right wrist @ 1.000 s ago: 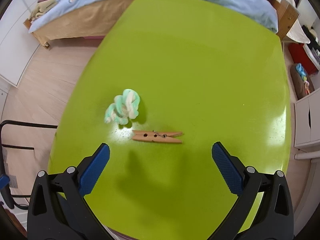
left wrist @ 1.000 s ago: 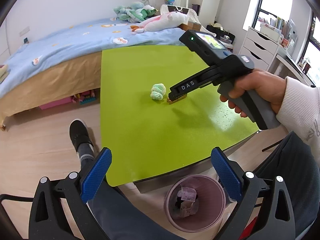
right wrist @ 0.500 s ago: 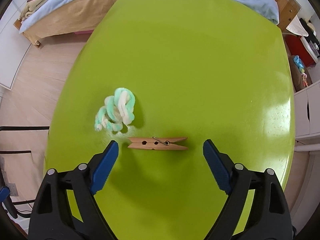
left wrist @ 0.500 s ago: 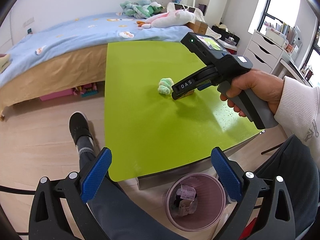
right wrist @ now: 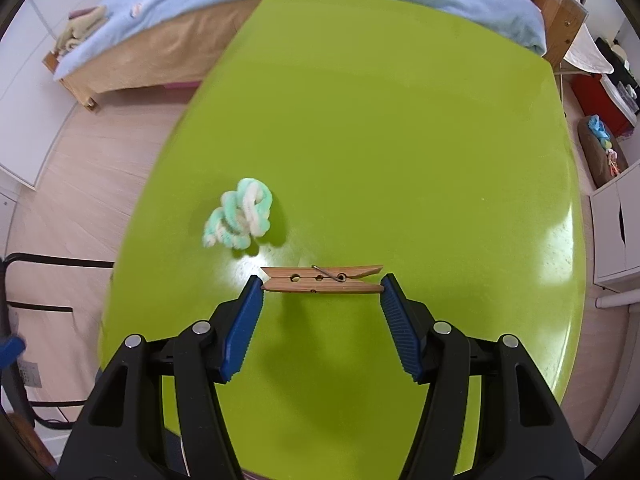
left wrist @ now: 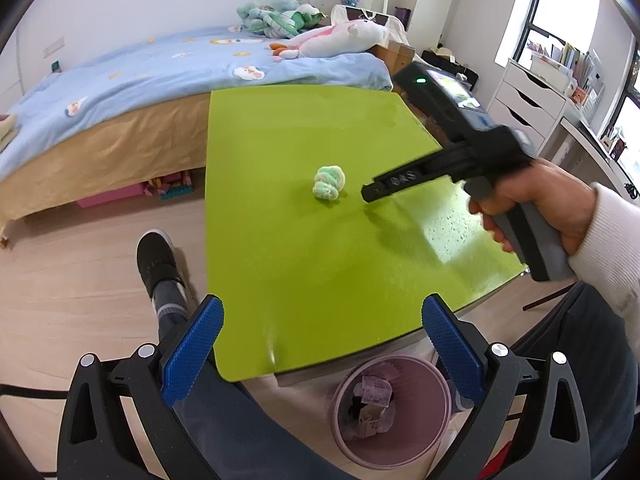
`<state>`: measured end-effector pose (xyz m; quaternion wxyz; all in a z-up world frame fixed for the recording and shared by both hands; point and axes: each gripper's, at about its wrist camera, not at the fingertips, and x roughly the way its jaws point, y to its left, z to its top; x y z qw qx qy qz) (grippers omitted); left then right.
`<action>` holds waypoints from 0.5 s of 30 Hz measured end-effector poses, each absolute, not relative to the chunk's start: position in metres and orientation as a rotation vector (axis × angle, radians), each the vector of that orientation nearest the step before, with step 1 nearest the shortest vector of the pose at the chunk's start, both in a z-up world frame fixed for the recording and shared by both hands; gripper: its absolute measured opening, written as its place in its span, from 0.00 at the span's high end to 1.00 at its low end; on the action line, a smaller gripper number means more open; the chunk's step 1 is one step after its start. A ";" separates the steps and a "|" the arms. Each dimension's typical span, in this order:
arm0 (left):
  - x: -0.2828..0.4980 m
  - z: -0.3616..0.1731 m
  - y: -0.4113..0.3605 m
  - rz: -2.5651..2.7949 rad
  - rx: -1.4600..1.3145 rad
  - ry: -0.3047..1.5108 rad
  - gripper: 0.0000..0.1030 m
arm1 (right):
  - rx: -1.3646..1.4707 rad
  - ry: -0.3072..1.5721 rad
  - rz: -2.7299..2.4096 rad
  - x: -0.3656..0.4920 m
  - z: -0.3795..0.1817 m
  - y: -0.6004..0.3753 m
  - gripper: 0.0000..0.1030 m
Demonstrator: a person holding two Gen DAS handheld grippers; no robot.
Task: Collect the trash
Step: 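Grasp the wooden clothespin with the right gripper, then grasp the mint-green twisted sock with the left gripper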
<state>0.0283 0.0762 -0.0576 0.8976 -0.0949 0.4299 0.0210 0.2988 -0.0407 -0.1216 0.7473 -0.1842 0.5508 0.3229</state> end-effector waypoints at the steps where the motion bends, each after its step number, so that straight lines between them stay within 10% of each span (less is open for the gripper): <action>1: 0.033 -0.057 0.076 0.040 -0.196 0.892 0.07 | -0.401 1.195 0.716 0.296 -0.118 -0.045 0.42; 15: 0.111 -0.051 0.077 0.033 -0.144 0.944 0.07 | -0.393 1.128 0.773 0.274 -0.088 -0.109 0.41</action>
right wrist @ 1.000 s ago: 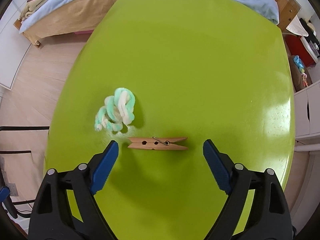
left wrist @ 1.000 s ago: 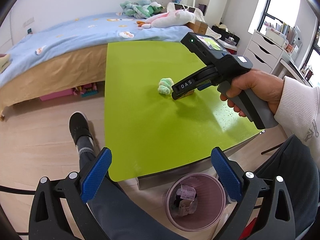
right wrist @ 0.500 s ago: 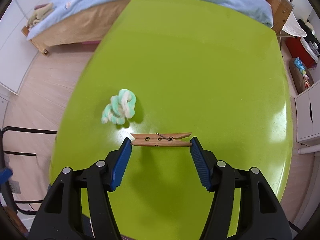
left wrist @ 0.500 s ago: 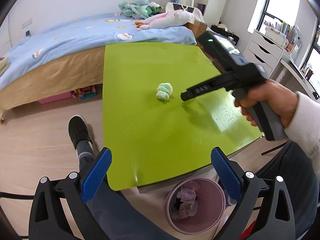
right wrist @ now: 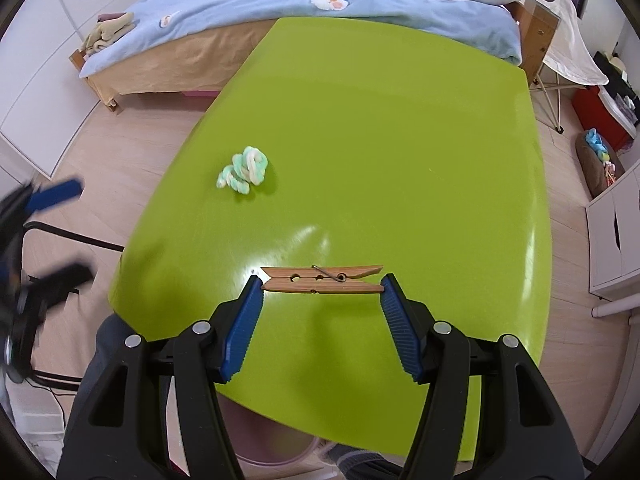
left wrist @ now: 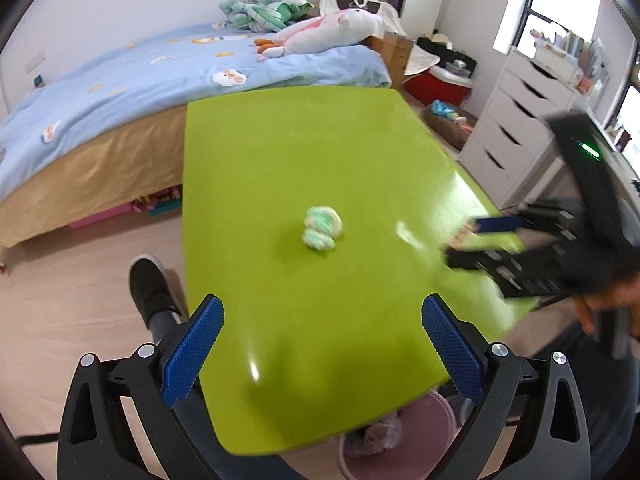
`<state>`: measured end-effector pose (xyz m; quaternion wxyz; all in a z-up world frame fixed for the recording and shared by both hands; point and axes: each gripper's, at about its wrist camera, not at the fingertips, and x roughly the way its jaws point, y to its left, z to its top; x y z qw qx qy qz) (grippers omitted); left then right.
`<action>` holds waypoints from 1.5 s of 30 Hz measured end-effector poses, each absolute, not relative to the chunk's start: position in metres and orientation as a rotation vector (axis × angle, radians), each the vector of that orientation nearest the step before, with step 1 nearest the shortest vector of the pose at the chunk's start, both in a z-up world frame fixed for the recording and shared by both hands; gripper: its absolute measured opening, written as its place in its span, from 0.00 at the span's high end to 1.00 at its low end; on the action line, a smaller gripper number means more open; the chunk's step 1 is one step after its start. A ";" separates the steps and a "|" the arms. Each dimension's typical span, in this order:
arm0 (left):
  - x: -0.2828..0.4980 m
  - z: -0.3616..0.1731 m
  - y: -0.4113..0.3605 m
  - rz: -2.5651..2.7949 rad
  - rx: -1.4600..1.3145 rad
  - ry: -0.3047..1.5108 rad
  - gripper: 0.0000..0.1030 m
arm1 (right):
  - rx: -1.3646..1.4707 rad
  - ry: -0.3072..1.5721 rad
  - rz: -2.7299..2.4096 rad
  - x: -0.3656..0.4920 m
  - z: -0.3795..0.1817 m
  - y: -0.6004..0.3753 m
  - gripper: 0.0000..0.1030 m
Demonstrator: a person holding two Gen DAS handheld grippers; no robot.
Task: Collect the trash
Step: 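Grasp the mint-green twisted sock with the left gripper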
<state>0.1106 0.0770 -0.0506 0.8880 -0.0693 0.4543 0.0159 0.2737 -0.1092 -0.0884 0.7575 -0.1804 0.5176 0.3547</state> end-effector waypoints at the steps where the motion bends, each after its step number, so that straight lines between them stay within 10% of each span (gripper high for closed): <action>1: 0.118 -0.050 0.078 0.029 -0.147 0.950 0.07 | -0.392 1.126 0.773 0.273 -0.088 -0.112 0.41; 18: 0.209 -0.105 0.087 0.053 -0.200 1.168 0.08 | -0.368 1.141 0.782 0.277 -0.091 -0.137 0.41; 23: 0.219 -0.111 0.080 0.059 -0.179 1.172 0.24 | -0.360 1.151 0.782 0.281 -0.095 -0.138 0.41; 30: 0.224 -0.118 0.077 0.079 -0.138 1.187 0.75 | -0.350 1.148 0.783 0.284 -0.098 -0.141 0.42; 45: 0.176 -0.080 0.061 0.020 -0.111 1.094 0.76 | -0.357 1.098 0.781 0.271 -0.091 -0.145 0.42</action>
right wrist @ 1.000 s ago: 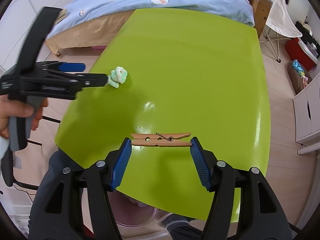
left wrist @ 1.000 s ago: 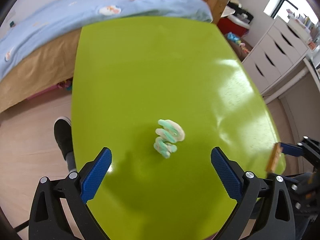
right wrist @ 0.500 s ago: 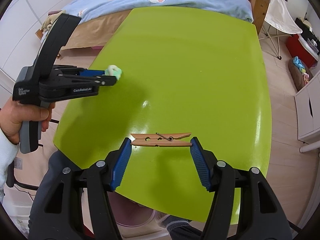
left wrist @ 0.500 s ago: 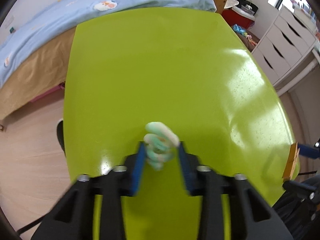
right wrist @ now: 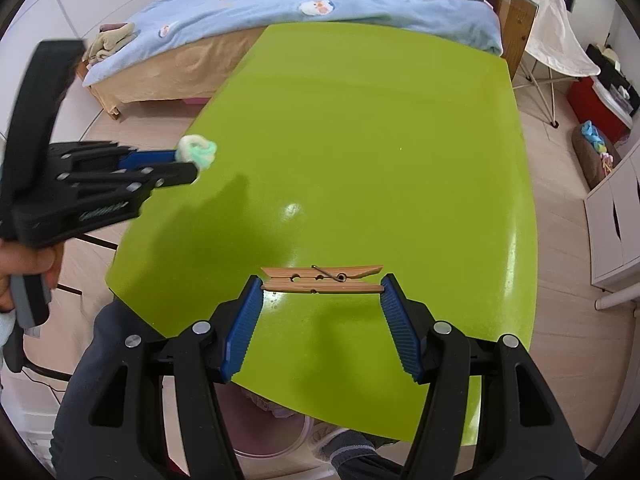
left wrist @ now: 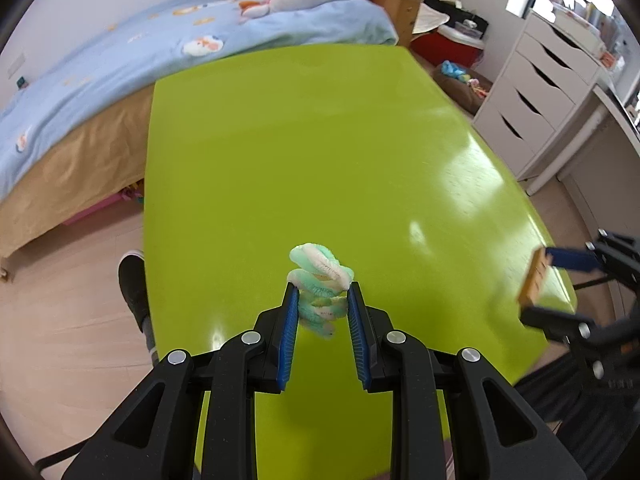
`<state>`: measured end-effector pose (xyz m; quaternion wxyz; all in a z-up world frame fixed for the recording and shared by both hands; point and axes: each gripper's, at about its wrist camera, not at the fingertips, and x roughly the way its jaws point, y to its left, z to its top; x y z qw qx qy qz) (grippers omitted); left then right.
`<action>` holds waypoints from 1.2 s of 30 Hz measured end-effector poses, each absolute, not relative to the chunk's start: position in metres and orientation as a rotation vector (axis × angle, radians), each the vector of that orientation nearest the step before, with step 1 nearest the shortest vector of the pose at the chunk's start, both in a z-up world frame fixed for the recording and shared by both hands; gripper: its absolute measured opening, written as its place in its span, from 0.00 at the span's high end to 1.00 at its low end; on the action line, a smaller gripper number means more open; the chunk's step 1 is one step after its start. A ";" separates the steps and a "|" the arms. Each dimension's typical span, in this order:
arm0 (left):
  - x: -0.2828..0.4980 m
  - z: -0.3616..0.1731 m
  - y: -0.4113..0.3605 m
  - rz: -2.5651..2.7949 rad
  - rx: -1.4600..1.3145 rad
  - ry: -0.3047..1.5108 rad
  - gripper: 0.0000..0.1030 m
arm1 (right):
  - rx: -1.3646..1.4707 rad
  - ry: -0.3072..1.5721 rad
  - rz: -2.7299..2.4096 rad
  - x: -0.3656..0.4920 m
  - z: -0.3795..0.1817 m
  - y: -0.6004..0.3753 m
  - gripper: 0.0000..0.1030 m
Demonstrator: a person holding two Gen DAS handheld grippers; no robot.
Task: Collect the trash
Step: 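Grasp the mint-green twisted sock with the left gripper, then drop the clothespin into the pink bin with the right gripper while the left carries the mint sock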
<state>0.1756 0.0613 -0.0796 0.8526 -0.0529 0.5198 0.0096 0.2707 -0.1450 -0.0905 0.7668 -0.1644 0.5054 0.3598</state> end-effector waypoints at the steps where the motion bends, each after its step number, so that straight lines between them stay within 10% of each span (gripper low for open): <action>1: 0.167 -0.074 0.060 0.013 -0.109 1.082 0.76 | -0.357 1.087 0.783 0.268 -0.087 -0.147 0.42; 36: -0.016 -0.035 -0.013 -0.116 -0.078 0.903 0.76 | -0.351 0.899 0.887 0.109 -0.041 -0.220 0.41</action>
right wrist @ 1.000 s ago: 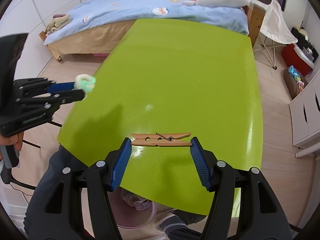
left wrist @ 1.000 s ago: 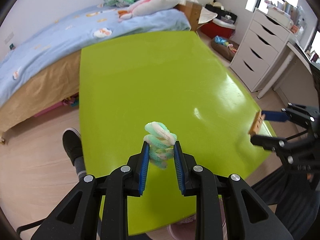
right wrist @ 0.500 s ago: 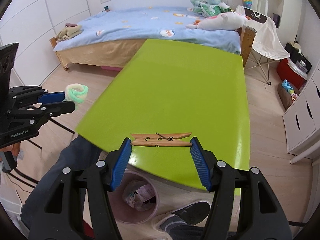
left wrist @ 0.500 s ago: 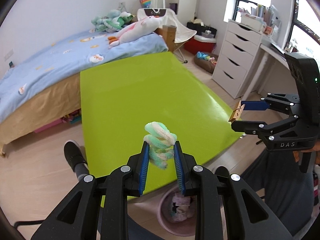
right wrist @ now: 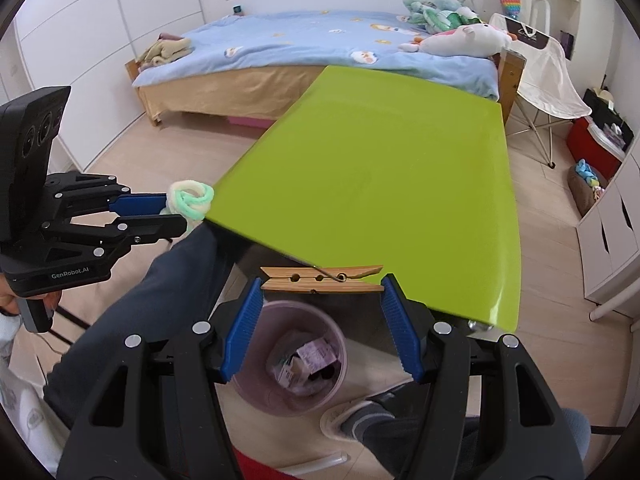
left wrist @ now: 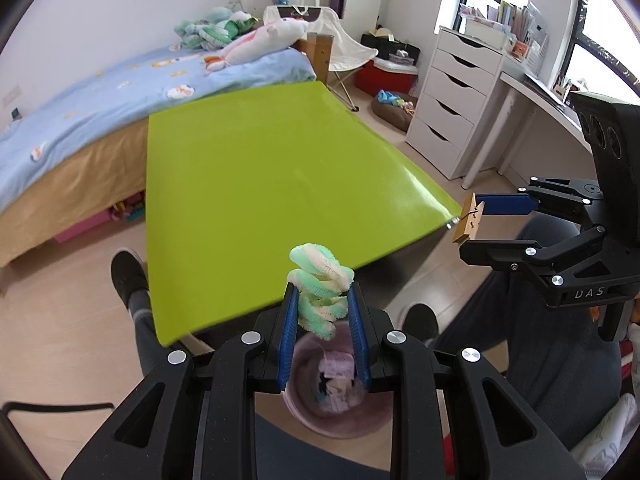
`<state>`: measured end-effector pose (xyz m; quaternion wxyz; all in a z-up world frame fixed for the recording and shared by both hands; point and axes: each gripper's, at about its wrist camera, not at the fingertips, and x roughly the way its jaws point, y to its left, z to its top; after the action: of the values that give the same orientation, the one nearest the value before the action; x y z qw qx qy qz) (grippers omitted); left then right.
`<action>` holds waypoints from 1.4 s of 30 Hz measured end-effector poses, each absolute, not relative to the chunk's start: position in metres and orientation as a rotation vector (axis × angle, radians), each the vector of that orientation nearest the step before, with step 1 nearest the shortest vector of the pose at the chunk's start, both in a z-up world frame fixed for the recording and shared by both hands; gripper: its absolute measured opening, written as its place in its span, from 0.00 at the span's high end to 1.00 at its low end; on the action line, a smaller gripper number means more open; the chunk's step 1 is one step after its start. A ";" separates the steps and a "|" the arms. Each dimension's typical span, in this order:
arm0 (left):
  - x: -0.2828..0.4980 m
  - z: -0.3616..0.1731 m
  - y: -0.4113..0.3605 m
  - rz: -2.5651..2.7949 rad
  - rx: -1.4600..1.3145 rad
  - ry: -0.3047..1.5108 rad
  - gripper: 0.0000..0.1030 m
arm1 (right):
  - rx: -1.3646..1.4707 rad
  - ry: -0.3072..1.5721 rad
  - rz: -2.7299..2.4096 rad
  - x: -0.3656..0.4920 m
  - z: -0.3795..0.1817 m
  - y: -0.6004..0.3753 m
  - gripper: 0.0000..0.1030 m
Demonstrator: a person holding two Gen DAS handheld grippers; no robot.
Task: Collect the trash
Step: 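Drop the clothespin into the pink bin with the right gripper while the left carries the mint sock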
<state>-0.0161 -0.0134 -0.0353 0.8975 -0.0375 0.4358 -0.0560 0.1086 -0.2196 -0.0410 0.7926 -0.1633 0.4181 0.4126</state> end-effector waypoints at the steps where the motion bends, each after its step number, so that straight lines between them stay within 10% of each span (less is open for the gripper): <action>1: -0.019 -0.037 -0.014 -0.118 -0.079 0.904 0.76 | -0.350 0.902 0.895 0.104 -0.042 -0.221 0.41; 21: -0.050 -0.046 -0.010 -0.111 -0.134 0.920 0.76 | -0.381 0.957 1.001 0.075 -0.061 -0.211 0.41; 29: -0.052 -0.048 -0.013 -0.126 -0.134 0.934 0.76 | -0.362 0.971 0.973 0.078 -0.065 -0.216 0.10; 42: -0.048 -0.053 -0.030 -0.183 -0.125 0.960 0.76 | -0.298 0.945 0.865 0.090 -0.054 -0.241 0.05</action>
<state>-0.0479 -0.0298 -0.0531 0.8811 -0.0599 0.4608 -0.0878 0.0897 -0.2406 -0.0543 0.7915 -0.1385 0.4392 0.4018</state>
